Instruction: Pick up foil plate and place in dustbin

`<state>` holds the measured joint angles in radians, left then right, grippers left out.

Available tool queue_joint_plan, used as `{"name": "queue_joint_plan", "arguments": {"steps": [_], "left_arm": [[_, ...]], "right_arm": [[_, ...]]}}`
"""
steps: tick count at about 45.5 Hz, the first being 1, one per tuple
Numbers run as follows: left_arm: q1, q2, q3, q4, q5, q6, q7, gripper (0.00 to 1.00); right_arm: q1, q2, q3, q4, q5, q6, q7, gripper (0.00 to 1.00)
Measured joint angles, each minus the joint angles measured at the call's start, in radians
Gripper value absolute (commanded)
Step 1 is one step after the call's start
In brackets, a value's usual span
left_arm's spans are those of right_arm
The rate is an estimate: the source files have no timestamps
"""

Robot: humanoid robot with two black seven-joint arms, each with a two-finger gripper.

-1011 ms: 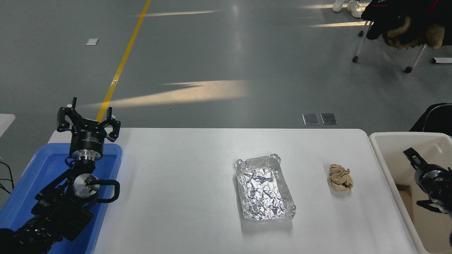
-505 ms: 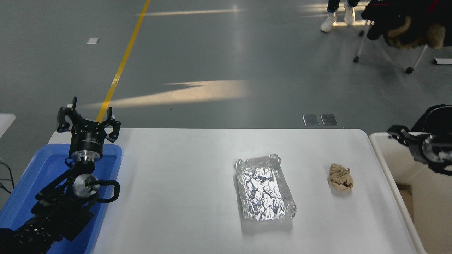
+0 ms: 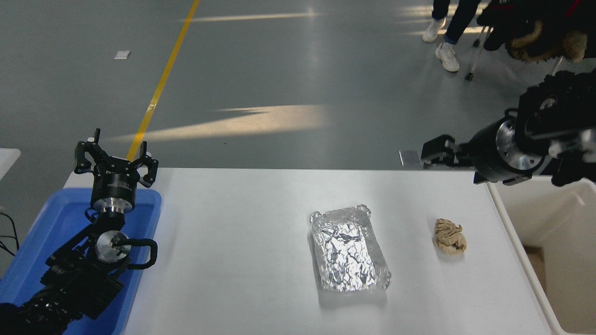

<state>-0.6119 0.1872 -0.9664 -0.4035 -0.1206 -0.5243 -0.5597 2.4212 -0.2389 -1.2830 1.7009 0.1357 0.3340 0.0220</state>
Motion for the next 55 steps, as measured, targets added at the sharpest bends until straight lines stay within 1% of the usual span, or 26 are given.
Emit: {"name": "queue_joint_plan", "arguments": {"steps": [3,11,15,21,27,36,55], "left_arm": [[0.000,0.000,0.000,0.000,0.000,0.000,0.000,0.99],[0.000,0.000,0.000,0.000,0.000,0.000,0.000,0.99],[0.000,0.000,0.000,0.000,-0.001,0.001,0.000,0.99],[0.000,0.000,-0.001,0.000,0.000,0.001,0.000,0.99],[0.000,0.000,-0.001,0.000,-0.001,0.001,0.000,0.99],[0.000,0.000,-0.001,0.000,-0.001,0.001,0.000,0.99],[0.000,0.000,-0.002,0.000,0.001,0.000,0.000,0.99]], "right_arm": [[0.039,0.008,0.015,0.008,0.001,0.047,-0.001,1.00],[0.234,0.042,0.071,0.029,0.034,0.258,-0.001,1.00],[0.322,0.048,0.085,0.034,0.056,0.322,-0.001,1.00],[0.417,0.052,0.096,0.039,0.077,0.384,-0.002,1.00],[0.417,0.055,0.091,0.041,0.082,0.401,-0.006,1.00],[0.276,0.070,0.073,0.036,0.077,0.286,-0.009,1.00],[-0.272,0.187,0.111,-0.107,0.073,-0.159,-0.011,1.00]]}}
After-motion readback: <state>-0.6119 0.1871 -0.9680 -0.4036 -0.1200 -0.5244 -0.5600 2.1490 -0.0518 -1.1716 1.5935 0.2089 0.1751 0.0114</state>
